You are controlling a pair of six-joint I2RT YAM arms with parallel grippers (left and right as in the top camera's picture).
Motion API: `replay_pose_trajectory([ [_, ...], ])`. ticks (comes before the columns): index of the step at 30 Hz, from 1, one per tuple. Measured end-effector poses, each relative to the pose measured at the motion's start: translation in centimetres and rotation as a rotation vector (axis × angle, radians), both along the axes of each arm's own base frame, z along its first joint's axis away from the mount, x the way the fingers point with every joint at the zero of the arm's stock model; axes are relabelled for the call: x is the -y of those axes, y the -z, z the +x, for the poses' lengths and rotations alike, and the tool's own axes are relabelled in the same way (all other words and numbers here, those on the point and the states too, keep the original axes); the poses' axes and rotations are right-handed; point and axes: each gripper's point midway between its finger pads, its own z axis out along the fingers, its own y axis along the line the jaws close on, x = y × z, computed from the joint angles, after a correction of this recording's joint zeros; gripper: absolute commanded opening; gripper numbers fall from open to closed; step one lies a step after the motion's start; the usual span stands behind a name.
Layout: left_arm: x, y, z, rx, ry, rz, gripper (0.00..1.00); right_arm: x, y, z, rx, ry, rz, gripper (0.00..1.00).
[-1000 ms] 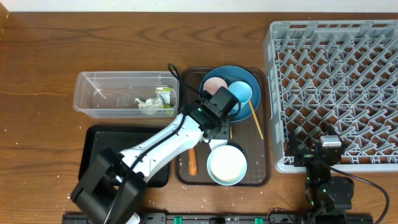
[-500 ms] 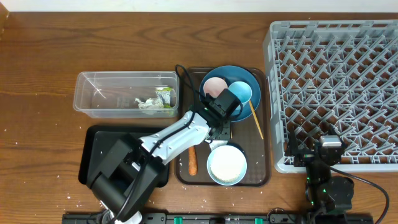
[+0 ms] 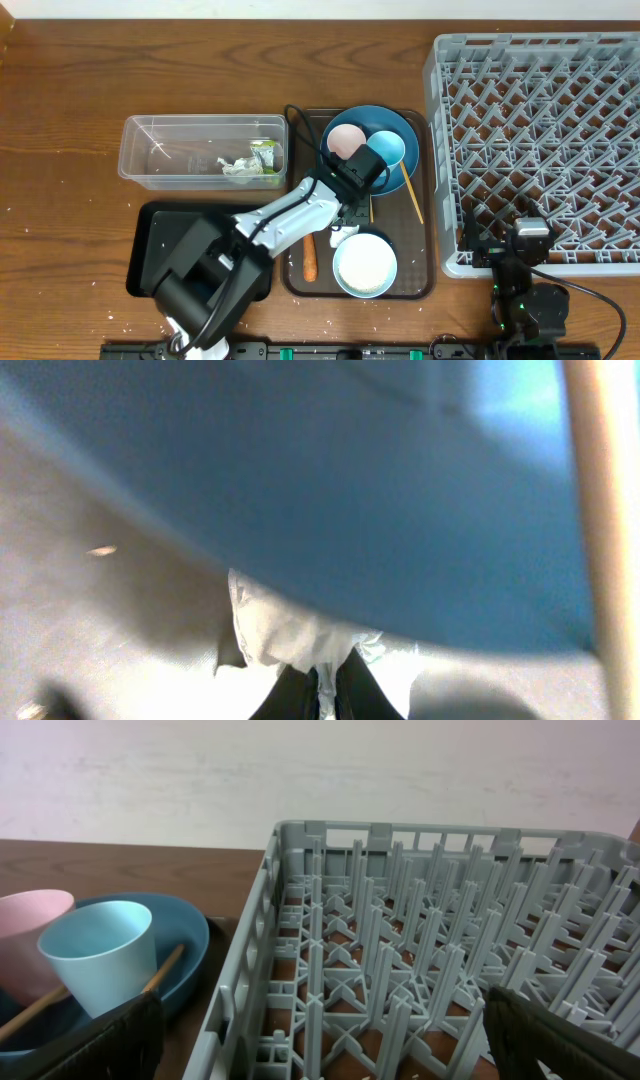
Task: Sort waste into correct bins and load items into the dishwasher rack
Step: 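Carry white tissue with left gripper into the clear bin, release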
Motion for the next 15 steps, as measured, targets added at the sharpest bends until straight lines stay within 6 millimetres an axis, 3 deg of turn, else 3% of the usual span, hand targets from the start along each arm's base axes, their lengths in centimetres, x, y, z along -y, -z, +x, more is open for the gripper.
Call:
replay_pose_trajectory([
  [3,-0.7,-2.5,0.1,0.047,-0.005,0.002,0.07,0.0,0.0,0.0,0.000,0.000,0.000,0.99],
  [6,-1.6,-6.3,0.6,0.141,-0.024,-0.006,0.07,0.0,0.0,0.0,0.000,0.000,0.000,0.99],
  [11,-4.5,-12.6,1.6,0.340,-0.089,0.019,0.07,0.0,0.0,0.0,0.000,0.000,0.000,0.99],
  [15,-7.1,-15.8,2.9,0.473,-0.165,0.062,0.07,0.0,0.0,0.0,0.000,0.000,0.000,0.99],
])
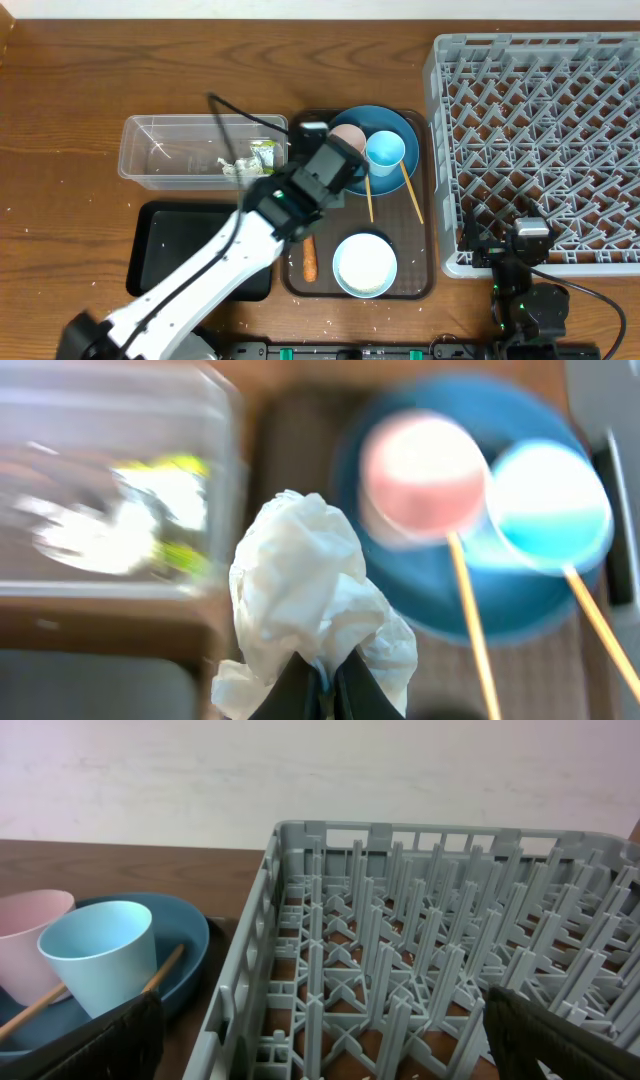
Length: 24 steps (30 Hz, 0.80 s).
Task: Sort waste into correct bins and load items into the dishwasher rack
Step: 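Carry white tissue with left gripper into the clear bin, release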
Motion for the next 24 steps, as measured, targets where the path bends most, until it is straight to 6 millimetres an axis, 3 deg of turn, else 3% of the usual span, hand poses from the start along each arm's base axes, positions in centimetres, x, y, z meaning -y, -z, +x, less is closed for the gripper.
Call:
replay_pose_trajectory([
  [5,-4.5,-1.0,2.2,0.067,-0.147,0.066,0.07,0.0,0.0,0.0,0.000,0.000,0.000,0.99],
  [13,-11.5,1.2,5.7,0.040,-0.369,0.124,0.07,0.0,0.0,0.0,0.000,0.000,0.000,0.99],
  [17,-13.5,3.0,6.7,0.005,-0.423,0.137,0.17,0.0,0.0,0.0,0.000,0.000,0.000,0.99],
  [20,-14.2,3.8,7.3,-0.008,-0.439,0.138,0.39,0.0,0.0,0.0,0.000,0.000,0.000,0.99],
  [24,-15.0,3.9,7.9,0.000,-0.455,0.129,0.59,0.0,0.0,0.0,0.000,0.000,0.000,0.99],
])
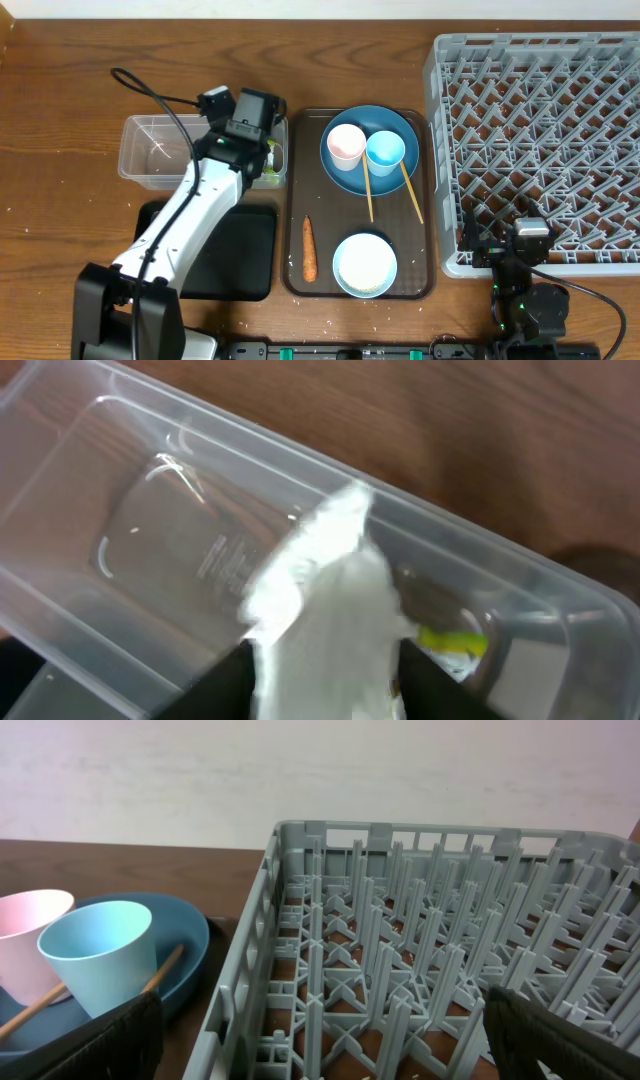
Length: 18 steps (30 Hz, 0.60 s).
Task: Sort waste into correct bins and load items into the dishwasher rack
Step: 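Carry white tissue with left gripper into the clear bin, release, then lower left gripper onto the orange carrot and grasp it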
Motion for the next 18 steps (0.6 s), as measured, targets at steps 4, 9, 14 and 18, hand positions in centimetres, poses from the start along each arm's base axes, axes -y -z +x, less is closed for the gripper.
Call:
replay_pose_trajectory([
  [4,-0.1,-0.1,0.2,0.000,0.020,0.010,0.63,0.0,0.0,0.0,0.000,0.000,0.000,0.99],
  [9,1.0,-0.8,-1.0,-0.030,0.088,-0.027,0.62,0.0,0.0,0.0,0.000,0.000,0.000,0.99],
  [14,3.8,-3.2,-4.8,-0.069,0.218,-0.149,0.62,0.0,0.0,0.0,0.000,0.000,0.000,0.99],
  [18,5.7,-3.7,-9.0,-0.172,0.309,-0.242,0.60,0.0,0.0,0.0,0.000,0.000,0.000,0.99],
])
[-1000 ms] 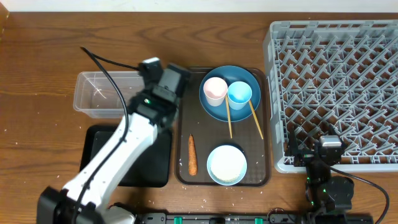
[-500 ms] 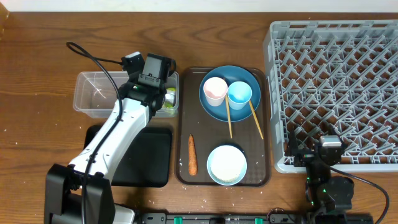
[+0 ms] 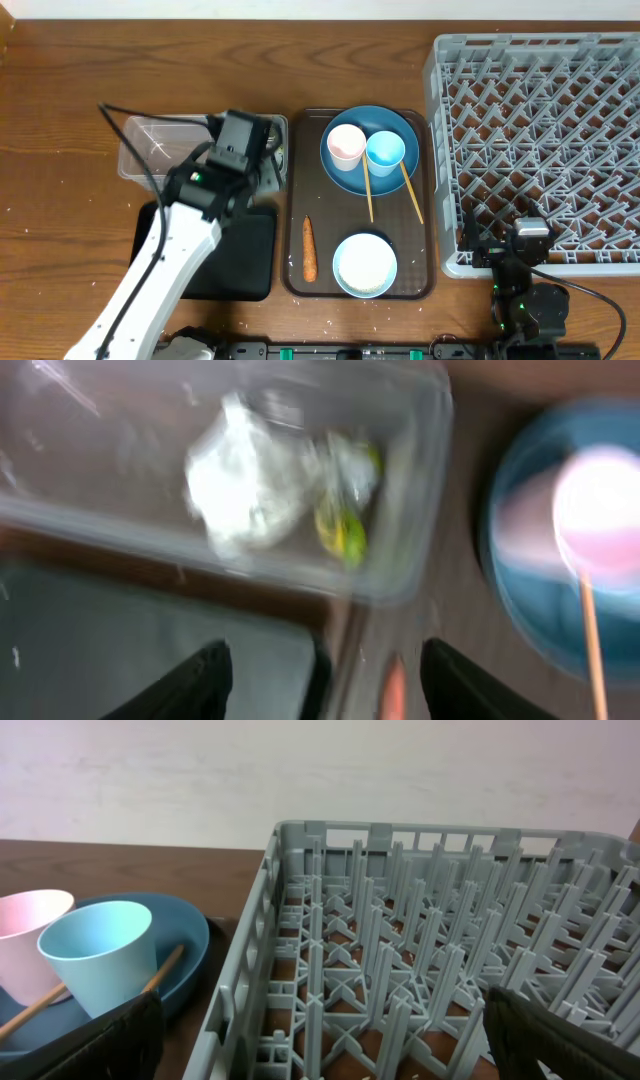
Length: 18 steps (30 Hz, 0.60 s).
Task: Sort waste into correct bins and load items into the dishwasher rack
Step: 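Lower left gripper onto the orange carrot and grasp it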
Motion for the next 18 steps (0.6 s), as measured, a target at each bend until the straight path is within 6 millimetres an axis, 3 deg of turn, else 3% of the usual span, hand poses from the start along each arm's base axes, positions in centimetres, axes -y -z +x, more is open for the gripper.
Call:
replay_pose_trajectory([
  [5,2.0,1.7,-4.4,-0.173,0.098,-0.027,0.58,0.0,0.0,0.0,0.000,0.000,0.000,0.99],
  [10,4.2,4.5,-7.4,-0.263,0.184,-0.022,0.57,0.0,0.0,0.0,0.000,0.000,0.000,0.99],
  [18,7.4,9.2,-9.3,-0.260,0.237,-0.063,0.48,0.0,0.0,0.0,-0.001,0.000,0.000,0.99],
])
